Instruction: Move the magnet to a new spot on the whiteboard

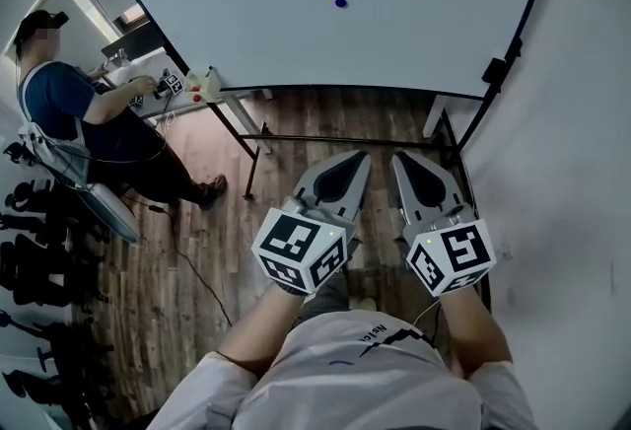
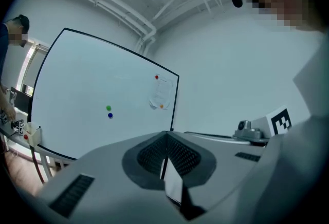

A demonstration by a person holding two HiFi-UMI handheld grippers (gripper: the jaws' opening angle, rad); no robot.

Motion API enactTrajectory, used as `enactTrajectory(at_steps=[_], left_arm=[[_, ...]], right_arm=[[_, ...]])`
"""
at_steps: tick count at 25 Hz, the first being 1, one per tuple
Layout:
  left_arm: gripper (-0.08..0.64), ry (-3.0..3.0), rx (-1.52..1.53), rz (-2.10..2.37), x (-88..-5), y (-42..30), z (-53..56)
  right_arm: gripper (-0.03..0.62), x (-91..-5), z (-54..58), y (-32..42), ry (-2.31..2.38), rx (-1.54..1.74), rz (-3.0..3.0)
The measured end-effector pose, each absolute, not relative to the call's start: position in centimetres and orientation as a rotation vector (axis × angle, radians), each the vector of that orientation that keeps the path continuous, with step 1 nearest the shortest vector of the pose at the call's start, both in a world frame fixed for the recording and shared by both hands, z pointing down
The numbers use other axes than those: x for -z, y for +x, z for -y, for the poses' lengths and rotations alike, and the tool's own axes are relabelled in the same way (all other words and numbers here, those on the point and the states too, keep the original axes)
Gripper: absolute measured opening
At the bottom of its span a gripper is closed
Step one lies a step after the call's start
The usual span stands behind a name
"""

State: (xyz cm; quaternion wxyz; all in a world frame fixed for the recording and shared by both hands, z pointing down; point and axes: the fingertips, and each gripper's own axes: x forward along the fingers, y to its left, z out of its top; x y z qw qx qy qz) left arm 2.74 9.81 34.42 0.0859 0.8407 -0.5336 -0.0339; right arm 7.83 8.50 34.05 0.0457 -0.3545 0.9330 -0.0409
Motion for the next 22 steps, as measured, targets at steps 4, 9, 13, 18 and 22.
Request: enactTrajectory(at_steps=[4, 9, 13, 18, 22], left_arm=[[0.011, 2.534, 0.122, 1.554, -34.0, 1.8, -6.9], [0.011, 2.575, 0.144, 1.520, -33.4, -0.6, -2.4], [0.011, 2.606, 0.147, 1.488, -32.5, -3.2, 1.7], [0.011, 2.663, 0.133, 1.428, -31.5, -5.9, 6.4], [0.011, 2.690, 0.138, 1.370, -31.5, -7.2, 9.3]], right_arm=[[0.012, -33.7, -5.8, 6.9, -1.123, 0.107, -2.837], [0.012, -33.1, -1.5, 4.4, -1.171, 0.076, -2.819], [0.012, -32.2, 2.3, 1.7, -1.213, 0.048, -2.806], [0.012, -31.4, 6.9, -1.4, -1.289, 0.044, -2.773], [0.012, -31.7, 9.5, -2.6, -1.364, 0.059, -2.739]])
